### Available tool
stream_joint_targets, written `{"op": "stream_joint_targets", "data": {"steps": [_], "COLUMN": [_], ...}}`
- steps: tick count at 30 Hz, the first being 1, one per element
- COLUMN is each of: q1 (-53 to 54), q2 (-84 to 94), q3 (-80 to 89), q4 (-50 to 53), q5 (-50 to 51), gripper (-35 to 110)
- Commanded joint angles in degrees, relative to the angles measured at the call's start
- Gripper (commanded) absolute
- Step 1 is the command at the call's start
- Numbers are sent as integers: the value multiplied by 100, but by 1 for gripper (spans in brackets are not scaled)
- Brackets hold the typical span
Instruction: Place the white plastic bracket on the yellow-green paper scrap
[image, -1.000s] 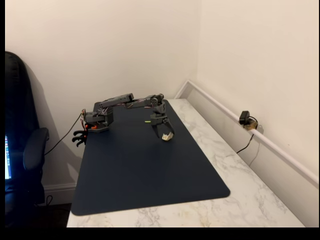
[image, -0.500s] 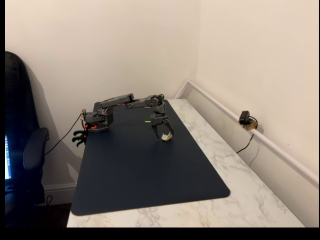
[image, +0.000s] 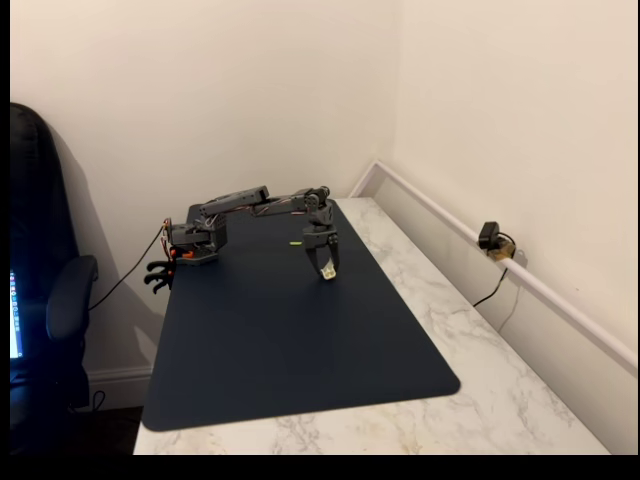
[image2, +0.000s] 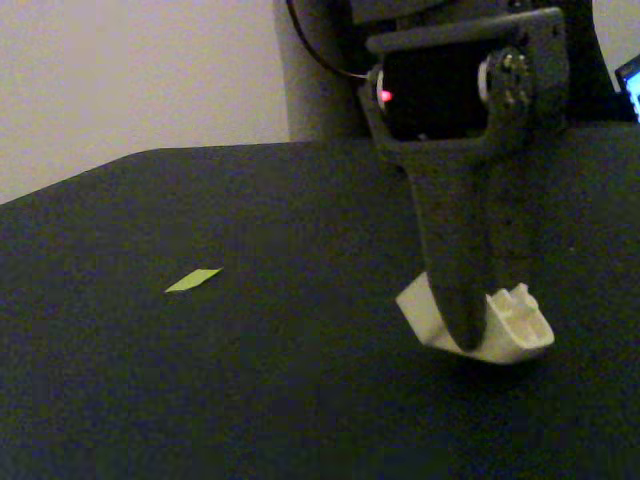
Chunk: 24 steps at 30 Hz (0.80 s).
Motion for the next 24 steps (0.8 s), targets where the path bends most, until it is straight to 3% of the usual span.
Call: {"op": "stream_joint_targets", "data": {"steps": [1,11,24], "q1": [-9,105,747], "q2": [369,1670,4192], "q3": [132,756,3226], "q4": [281,281,229], "q5": [79,123,105], "gripper": [0,0,0]}}
